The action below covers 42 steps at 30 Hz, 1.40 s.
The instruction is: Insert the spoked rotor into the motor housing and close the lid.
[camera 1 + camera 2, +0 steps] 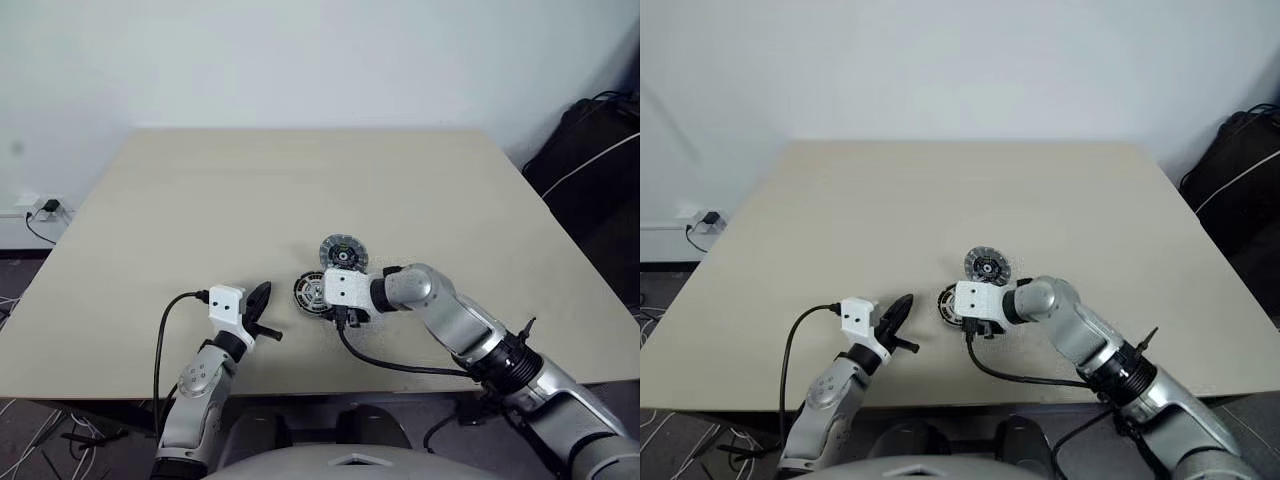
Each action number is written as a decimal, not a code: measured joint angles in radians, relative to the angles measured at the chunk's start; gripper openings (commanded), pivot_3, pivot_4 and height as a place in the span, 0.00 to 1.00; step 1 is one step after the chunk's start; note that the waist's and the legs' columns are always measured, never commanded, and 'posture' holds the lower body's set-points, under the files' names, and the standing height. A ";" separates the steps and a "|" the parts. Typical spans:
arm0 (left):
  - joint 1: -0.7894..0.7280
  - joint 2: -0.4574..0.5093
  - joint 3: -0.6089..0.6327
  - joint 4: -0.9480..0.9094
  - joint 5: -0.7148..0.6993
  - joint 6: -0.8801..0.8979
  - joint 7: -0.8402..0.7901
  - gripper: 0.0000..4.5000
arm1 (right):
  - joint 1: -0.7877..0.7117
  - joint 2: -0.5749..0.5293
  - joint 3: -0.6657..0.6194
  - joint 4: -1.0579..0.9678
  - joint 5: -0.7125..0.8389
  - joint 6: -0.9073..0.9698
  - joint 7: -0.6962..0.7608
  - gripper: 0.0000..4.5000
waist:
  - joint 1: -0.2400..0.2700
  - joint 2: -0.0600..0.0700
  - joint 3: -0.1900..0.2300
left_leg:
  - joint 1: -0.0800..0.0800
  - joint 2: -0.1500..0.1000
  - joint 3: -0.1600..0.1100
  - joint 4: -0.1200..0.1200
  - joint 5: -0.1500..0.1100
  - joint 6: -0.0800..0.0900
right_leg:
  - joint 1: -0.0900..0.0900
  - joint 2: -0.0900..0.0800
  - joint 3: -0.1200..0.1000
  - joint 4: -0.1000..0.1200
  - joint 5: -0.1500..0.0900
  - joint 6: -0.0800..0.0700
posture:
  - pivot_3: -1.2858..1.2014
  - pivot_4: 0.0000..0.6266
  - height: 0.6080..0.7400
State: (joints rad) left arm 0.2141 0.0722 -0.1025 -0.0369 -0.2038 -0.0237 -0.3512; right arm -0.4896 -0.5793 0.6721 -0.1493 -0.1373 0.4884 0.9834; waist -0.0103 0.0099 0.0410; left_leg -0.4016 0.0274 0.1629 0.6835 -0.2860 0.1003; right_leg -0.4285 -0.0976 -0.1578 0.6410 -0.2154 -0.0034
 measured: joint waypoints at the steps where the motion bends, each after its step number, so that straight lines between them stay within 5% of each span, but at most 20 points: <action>1: 0.002 -0.002 -0.002 0.000 0.000 -0.001 0.001 0.00 | -0.013 0.000 0.018 0.011 -0.012 -0.004 0.018 0.50 | 0.000 0.000 0.000 | 0.000 0.000 0.000 0.000 0.000 0.000 | 0.000 0.000 0.000 0.000 0.000 0.000 | 0.52 0.00 1.00; 22: 0.029 -0.037 0.007 0.000 0.000 -0.012 0.021 0.00 | -0.083 0.047 0.061 0.208 -0.122 -0.145 0.116 0.50 | 0.001 0.000 0.000 | 0.000 0.000 0.000 0.001 0.002 -0.004 | 0.001 -0.001 0.000 0.000 0.000 0.000 | 0.52 0.00 1.00; 30: 0.035 -0.043 0.017 0.010 0.000 -0.016 0.024 0.00 | -0.075 0.056 0.055 0.235 -0.154 -0.195 0.104 0.02 | -0.001 -0.004 -0.003 | 0.001 0.000 0.000 0.003 0.001 -0.001 | 0.002 -0.001 0.000 0.002 0.001 0.002 | 0.52 0.00 1.00; 42: 0.027 -0.051 0.016 0.033 0.000 -0.016 0.024 0.00 | 0.008 0.064 -0.024 0.170 -0.127 -0.103 0.068 0.02 | 0.002 -0.003 -0.003 | 0.001 0.000 0.000 0.003 0.001 -0.002 | 0.001 -0.002 0.000 0.002 0.002 0.002 | 0.52 0.00 1.00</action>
State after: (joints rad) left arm 0.2407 0.0211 -0.0862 -0.0038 -0.2037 -0.0401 -0.3272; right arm -0.4816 -0.5157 0.6477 0.0205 -0.2640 0.3852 1.0509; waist -0.0083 0.0066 0.0381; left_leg -0.4010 0.0279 0.1630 0.6865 -0.2849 0.0983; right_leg -0.4278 -0.0993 -0.1579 0.6431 -0.2133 -0.0016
